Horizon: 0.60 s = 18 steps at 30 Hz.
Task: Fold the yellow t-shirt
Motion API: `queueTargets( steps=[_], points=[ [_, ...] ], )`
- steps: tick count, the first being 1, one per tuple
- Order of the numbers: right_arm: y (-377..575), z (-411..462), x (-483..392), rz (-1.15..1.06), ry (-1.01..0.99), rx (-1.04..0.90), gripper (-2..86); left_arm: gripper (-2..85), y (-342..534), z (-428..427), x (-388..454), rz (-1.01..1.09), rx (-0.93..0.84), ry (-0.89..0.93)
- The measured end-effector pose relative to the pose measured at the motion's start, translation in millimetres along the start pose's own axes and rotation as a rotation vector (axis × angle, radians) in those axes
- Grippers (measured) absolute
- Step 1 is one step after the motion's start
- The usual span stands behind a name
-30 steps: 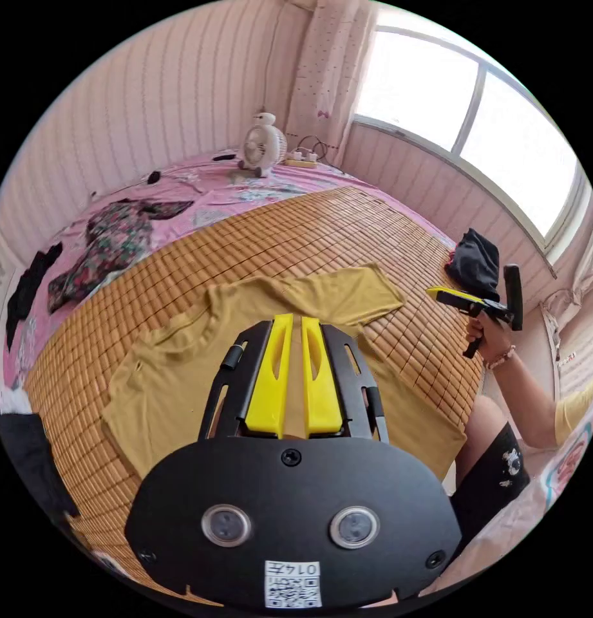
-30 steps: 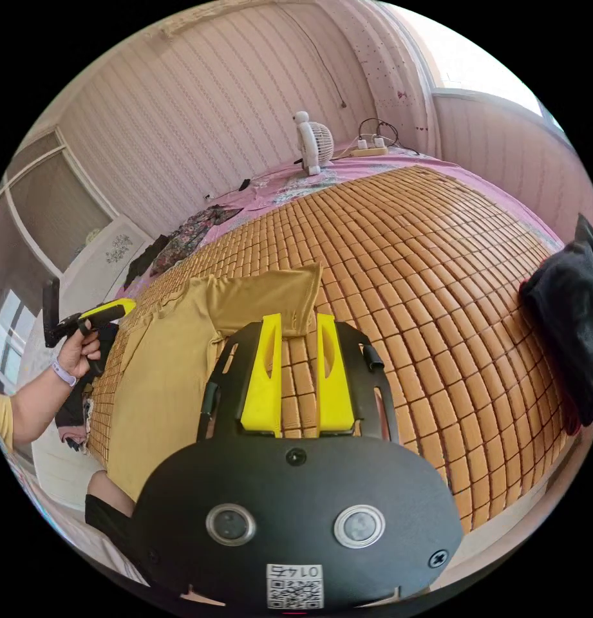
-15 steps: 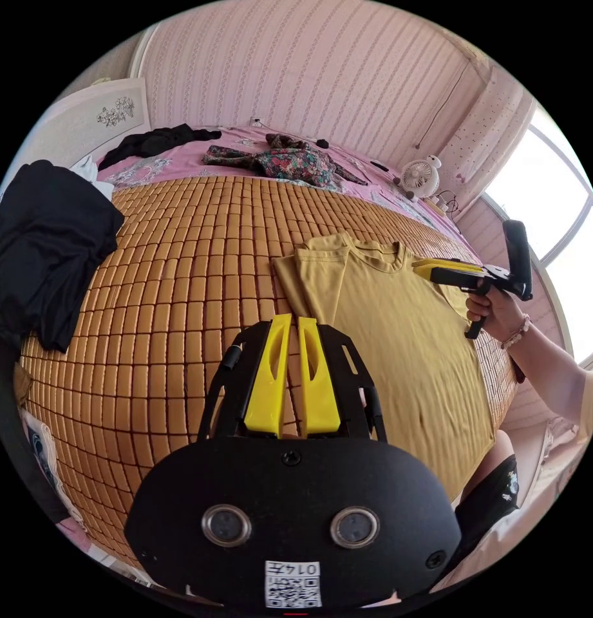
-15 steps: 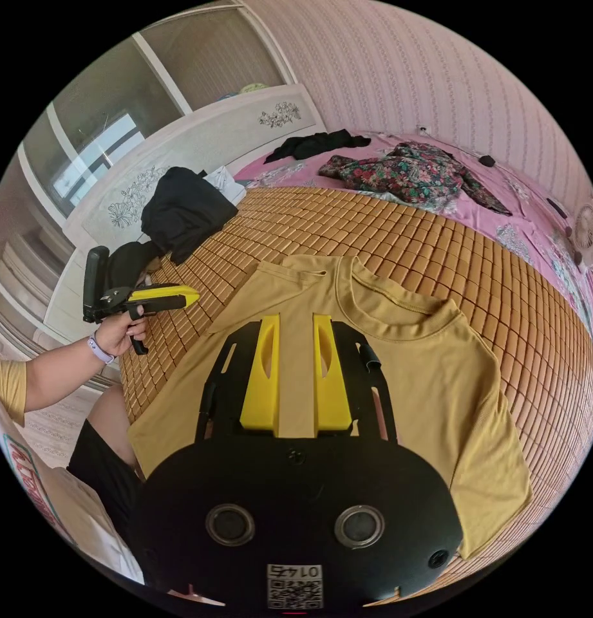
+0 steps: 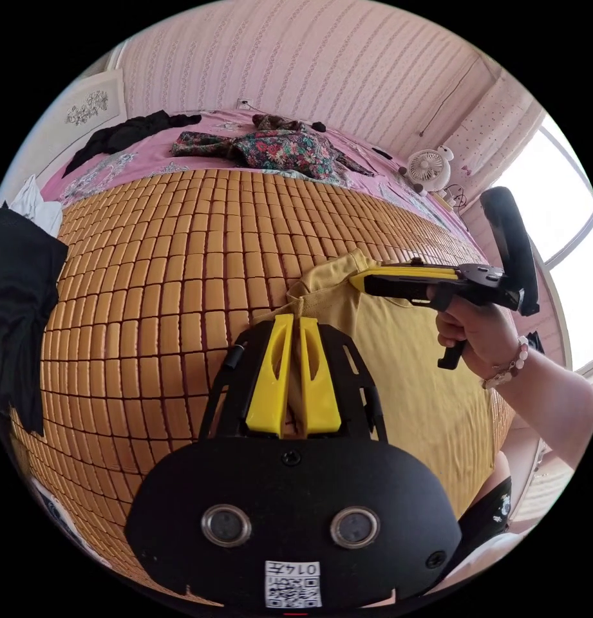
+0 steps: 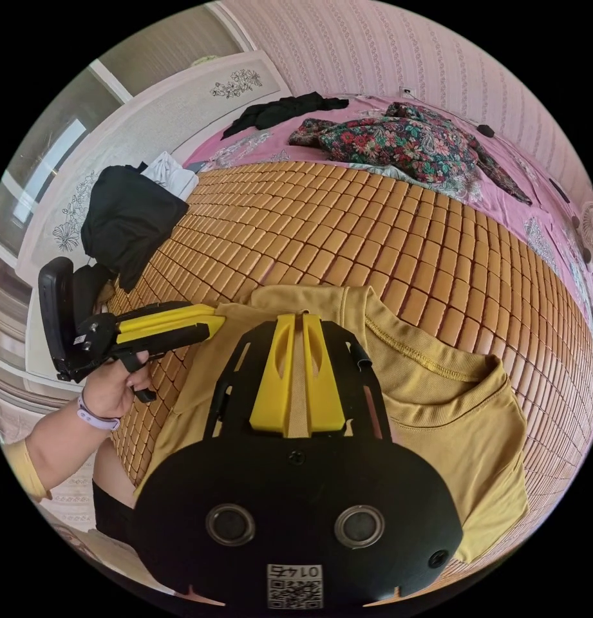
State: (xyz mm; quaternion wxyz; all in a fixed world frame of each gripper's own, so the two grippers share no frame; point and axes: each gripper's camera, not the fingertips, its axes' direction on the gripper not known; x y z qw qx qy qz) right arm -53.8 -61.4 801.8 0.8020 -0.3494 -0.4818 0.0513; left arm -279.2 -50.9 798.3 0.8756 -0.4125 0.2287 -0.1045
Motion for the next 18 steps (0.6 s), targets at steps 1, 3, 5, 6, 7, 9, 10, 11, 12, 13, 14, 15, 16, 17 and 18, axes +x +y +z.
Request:
queueTargets(
  steps=[1, 3, 5, 6, 7, 9, 10, 11, 12, 13, 14, 15, 16, 17, 18],
  points=[
    [-1.9, -0.9, -5.2, -0.022, 0.0, 0.012, 2.7, -0.2, 3.3, -15.6, -4.5, -0.003, 0.02, 0.014],
    [-15.7, -4.7, -33.2, -0.105, -0.075, 0.068, 2.2, -0.3, 13.9, -47.6, -15.8, -0.037, 0.075, 0.042],
    [-30.5, -7.4, -71.2, -0.237, -0.181, 0.128, 2.6, -0.4, 39.8, -104.5, -30.0, -0.069, 0.168, 0.023],
    [-39.7, -7.1, -101.2, -0.313, -0.218, 0.159, 2.9, -0.4, 49.4, -120.9, -33.4, -0.076, 0.197, 0.007],
    [-45.2, -4.9, -115.2, -0.326, -0.226, 0.156, 3.1, -0.5, 72.4, -152.3, -42.2, -0.113, 0.257, -0.03],
    [-62.4, 10.5, -162.5, -0.406, -0.239, 0.072, 3.6, -0.4, 111.4, -188.8, -60.9, -0.217, 0.308, -0.063],
    [-63.2, 13.3, -170.8, -0.414, -0.222, 0.077, 3.8, -0.4, 136.6, -204.7, -73.6, -0.273, 0.319, -0.056],
    [-61.3, 18.6, -184.0, -0.427, -0.181, 0.098, 4.0, -0.4, 159.3, -215.7, -85.0, -0.315, 0.314, -0.03],
    [-57.8, 26.5, -194.5, -0.44, -0.156, 0.093, 4.1, -0.4, 169.5, -220.3, -89.8, -0.326, 0.31, -0.012],
    [-55.9, 32.1, -198.9, -0.446, -0.149, 0.077, 4.2, -0.4, 187.0, -227.8, -97.7, -0.344, 0.305, 0.012],
    [-51.7, 46.3, -206.9, -0.46, -0.14, 0.028, 4.3, -0.4, 201.4, -233.2, -105.4, -0.376, 0.289, 0.014],
    [-47.2, 63.2, -214.2, -0.471, -0.125, -0.032, 4.4, -0.4, 207.2, -235.1, -108.9, -0.392, 0.283, 0.012],
    [-45.2, 72.1, -217.7, -0.472, -0.112, -0.062, 4.4, -0.4, 216.0, -237.0, -115.5, -0.417, 0.275, 0.016],
    [-41.6, 89.5, -225.1, -0.467, -0.083, -0.112, 4.5, 0.5, 219.6, -236.8, -121.5, -0.428, 0.262, 0.032],
    [-39.2, 106.0, -233.1, -0.461, -0.065, -0.15, 4.6, 0.9, 219.7, -236.3, -124.1, -0.43, 0.256, 0.04]
  ],
)
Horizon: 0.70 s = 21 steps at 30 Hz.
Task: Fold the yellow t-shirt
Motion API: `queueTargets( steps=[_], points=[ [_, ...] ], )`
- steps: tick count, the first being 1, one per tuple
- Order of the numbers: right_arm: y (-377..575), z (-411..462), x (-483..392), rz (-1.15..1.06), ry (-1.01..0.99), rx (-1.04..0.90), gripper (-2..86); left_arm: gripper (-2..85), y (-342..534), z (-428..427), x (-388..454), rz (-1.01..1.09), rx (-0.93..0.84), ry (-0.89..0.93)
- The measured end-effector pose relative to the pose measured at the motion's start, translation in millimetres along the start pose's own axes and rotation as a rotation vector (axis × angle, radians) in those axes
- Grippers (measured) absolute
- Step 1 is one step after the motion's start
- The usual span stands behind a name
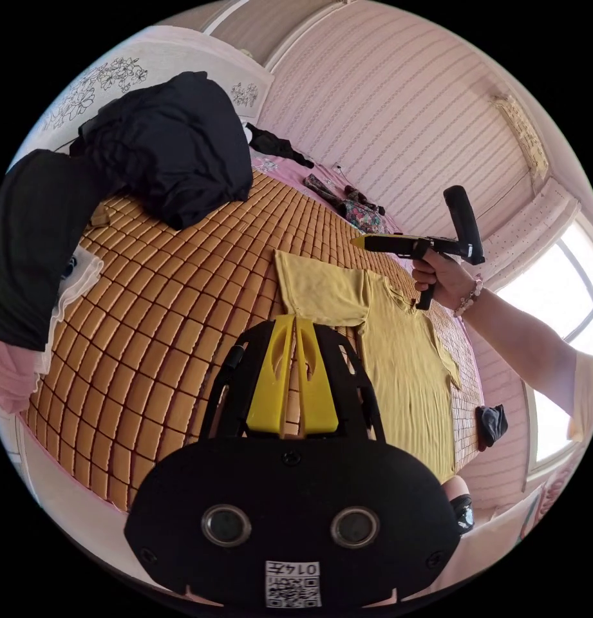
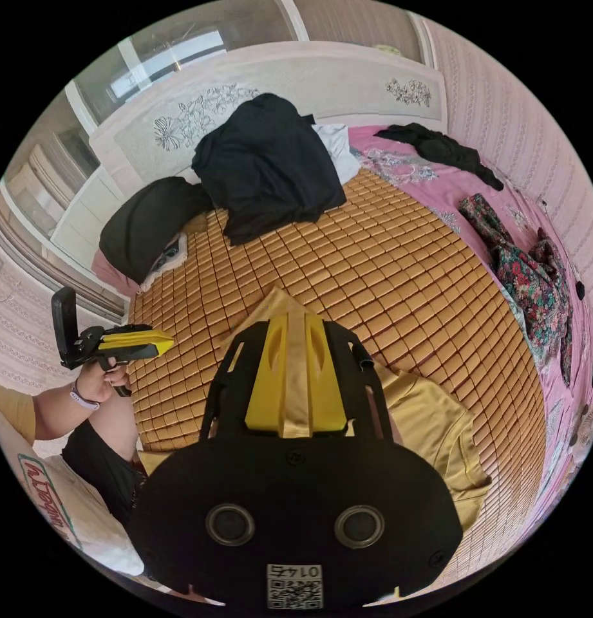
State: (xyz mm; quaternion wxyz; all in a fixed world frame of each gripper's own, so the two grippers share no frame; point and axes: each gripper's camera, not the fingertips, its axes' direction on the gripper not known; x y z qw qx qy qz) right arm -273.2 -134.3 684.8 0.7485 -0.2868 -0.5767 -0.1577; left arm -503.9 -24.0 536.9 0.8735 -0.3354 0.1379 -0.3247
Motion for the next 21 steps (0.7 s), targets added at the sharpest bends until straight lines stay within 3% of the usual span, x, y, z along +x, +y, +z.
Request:
queueTargets(
  steps=[7, 12, 21],
  points=[
    [-37.9, 75.1, -39.4, 0.038, 0.014, -0.089, 5.7, 5.9, -31.4, 22.3, -6.8, 0.002, -0.049, -0.035],
    [-66.6, 103.9, -78.7, -0.052, 0.121, -0.084, 6.4, 5.8, -37.2, 40.9, -10.7, -0.037, -0.091, -0.05],
    [-66.5, 123.8, -108.9, -0.094, 0.297, -0.077, 5.6, 2.6, -29.2, 44.2, 0.2, 0.097, -0.111, -0.147]
  ],
)
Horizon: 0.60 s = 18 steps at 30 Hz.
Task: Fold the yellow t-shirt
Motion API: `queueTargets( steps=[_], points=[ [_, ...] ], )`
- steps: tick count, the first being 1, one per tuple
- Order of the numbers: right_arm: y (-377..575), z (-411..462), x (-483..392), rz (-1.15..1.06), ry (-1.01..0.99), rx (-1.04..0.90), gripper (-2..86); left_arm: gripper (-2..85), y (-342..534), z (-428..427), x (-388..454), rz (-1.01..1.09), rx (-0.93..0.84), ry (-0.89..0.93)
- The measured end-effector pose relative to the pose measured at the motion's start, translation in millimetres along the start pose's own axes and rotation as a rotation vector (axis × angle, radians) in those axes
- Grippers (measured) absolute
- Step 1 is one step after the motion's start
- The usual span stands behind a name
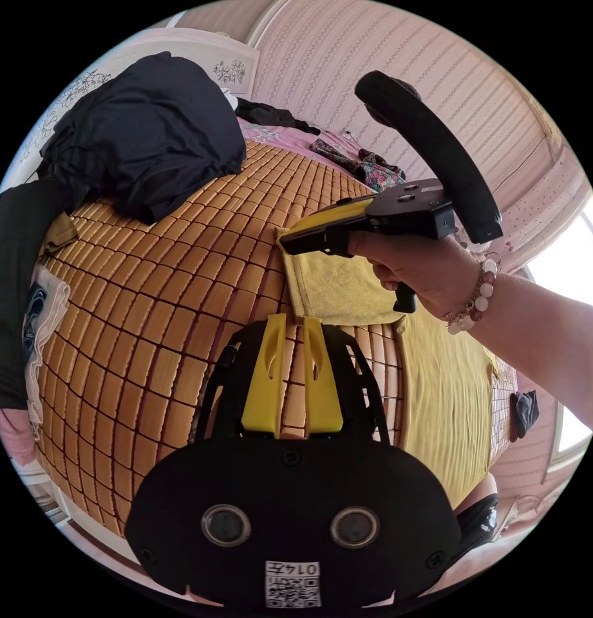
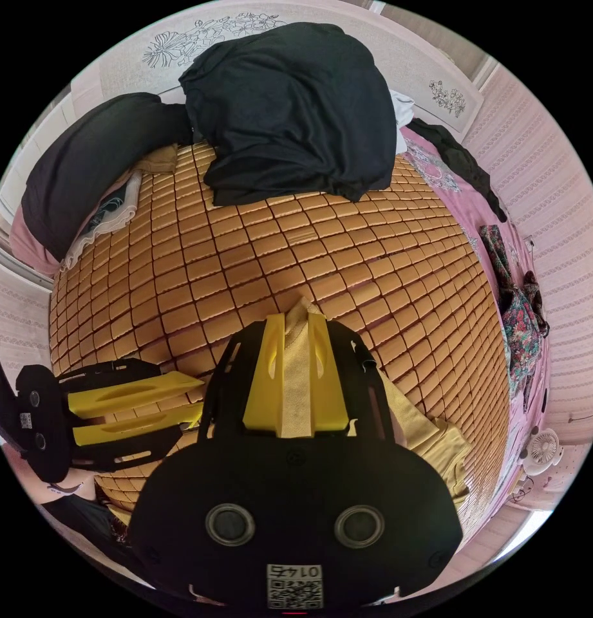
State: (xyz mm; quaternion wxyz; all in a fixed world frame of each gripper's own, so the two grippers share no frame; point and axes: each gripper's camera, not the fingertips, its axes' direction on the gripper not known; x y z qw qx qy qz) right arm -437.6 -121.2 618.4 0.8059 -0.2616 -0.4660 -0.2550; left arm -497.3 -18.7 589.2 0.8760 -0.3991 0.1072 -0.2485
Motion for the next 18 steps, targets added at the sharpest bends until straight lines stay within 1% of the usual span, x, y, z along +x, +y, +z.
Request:
queueTargets(
  steps=[4, 7, 9, 13, 15, 16, 18],
  points=[
    [6.2, -3.2, -6.0, -0.008, 0.034, 0.02, 5.2, -0.2, 6.7, 5.8, 7.3, 0.033, 0.006, -0.018],
    [10.1, -7.9, -4.6, -0.028, 0.033, 0.015, 4.9, -0.3, 12.9, 10.2, 7.8, 0.034, 0.014, -0.015],
    [15.2, -13.9, 6.5, 0.02, 0.019, 0.017, 4.3, -0.4, 17.1, 12.3, 5.3, 0.024, 0.015, 0.001],
    [30.9, -26.7, 35.3, 0.114, -0.101, 0.058, 2.9, -0.6, 29.3, 16.0, 7.5, 0.024, 0.02, 0.003],
    [48.9, -44.2, 61.0, 0.178, -0.181, 0.119, 2.0, -0.6, 35.0, 15.5, 13.5, 0.043, 0.04, 0.009],
    [55.4, -51.1, 68.2, 0.194, -0.196, 0.145, 1.8, -0.6, 39.2, 12.6, 19.1, 0.066, 0.077, 0.035],
    [92.0, -86.2, 99.8, 0.295, -0.228, 0.25, 1.4, -0.5, 46.1, 5.1, 31.2, 0.12, 0.15, 0.109]
  ],
)
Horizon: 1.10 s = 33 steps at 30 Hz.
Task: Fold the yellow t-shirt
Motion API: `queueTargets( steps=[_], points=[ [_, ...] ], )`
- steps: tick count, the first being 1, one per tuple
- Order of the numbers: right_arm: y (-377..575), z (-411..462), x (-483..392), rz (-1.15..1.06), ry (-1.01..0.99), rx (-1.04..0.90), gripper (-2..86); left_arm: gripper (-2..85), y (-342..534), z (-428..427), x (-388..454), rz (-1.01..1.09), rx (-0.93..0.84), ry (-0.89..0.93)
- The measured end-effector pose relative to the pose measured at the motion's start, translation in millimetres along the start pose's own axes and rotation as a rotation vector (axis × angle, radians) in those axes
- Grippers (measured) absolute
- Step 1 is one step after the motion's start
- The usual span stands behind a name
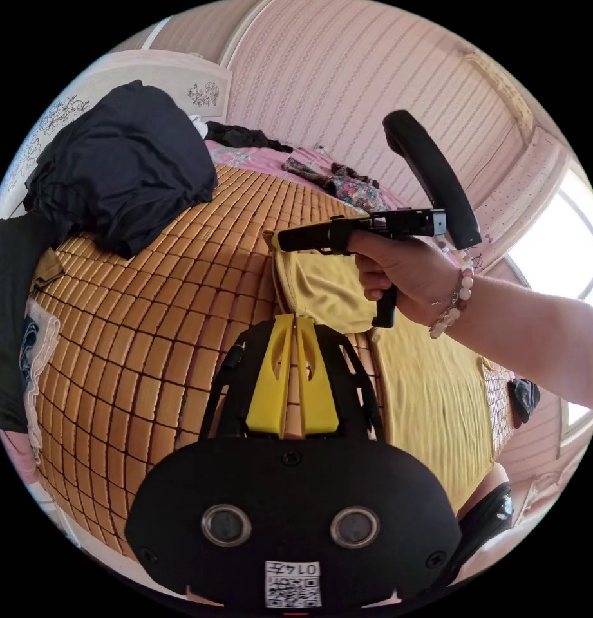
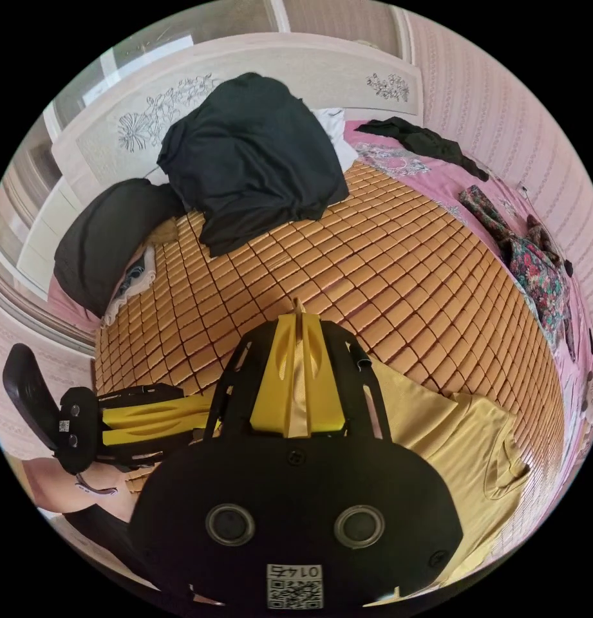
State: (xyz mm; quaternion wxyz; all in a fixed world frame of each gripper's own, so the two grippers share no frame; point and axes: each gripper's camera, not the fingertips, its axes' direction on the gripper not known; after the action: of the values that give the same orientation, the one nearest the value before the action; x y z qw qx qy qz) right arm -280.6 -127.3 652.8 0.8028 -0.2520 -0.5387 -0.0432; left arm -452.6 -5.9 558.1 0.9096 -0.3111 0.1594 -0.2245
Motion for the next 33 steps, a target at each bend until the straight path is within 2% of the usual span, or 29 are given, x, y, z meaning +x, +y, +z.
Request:
queueTargets(
  steps=[2, 6, 8, 11, 14, 20, 24, 28, 33],
  points=[
    [24.8, -47.5, 24.9, 0.087, -0.046, 0.114, 1.4, -0.5, 3.6, -7.3, 27.5, 0.106, 0.074, 0.132],
    [120.7, -171.7, 72.8, 0.261, 0.012, 0.349, 1.6, 0.5, 17.4, -11.9, 86.5, 0.266, 0.128, 0.228],
    [168.3, -208.6, 92.1, 0.384, 0.01, 0.394, 1.6, 1.6, 36.9, -4.7, 123.8, 0.326, 0.112, 0.281],
    [236.4, -227.0, 119.2, 0.508, 0.083, 0.276, 3.6, 3.1, 67.2, 24.3, 147.8, 0.359, -0.018, 0.316],
    [280.0, -227.8, 140.2, 0.591, 0.148, 0.147, 5.6, 3.8, 91.8, 49.5, 144.6, 0.341, -0.123, 0.276],
    [255.7, -232.2, 146.1, 0.415, 0.164, 0.079, 6.6, 3.2, 102.6, 97.5, 131.2, 0.34, -0.218, 0.117],
    [241.8, -235.2, 138.3, 0.271, 0.227, -0.001, 5.1, 2.7, 100.4, 125.8, 148.8, 0.399, -0.256, 0.168],
    [255.9, -234.9, 146.3, 0.275, 0.166, -0.057, 3.8, 1.8, 116.1, 173.6, 202.9, 0.475, -0.314, 0.222],
    [270.5, -247.1, 166.8, 0.359, 0.209, -0.141, 1.6, 0.9, 134.4, 228.8, 245.2, 0.46, -0.378, 0.207]
  ],
)
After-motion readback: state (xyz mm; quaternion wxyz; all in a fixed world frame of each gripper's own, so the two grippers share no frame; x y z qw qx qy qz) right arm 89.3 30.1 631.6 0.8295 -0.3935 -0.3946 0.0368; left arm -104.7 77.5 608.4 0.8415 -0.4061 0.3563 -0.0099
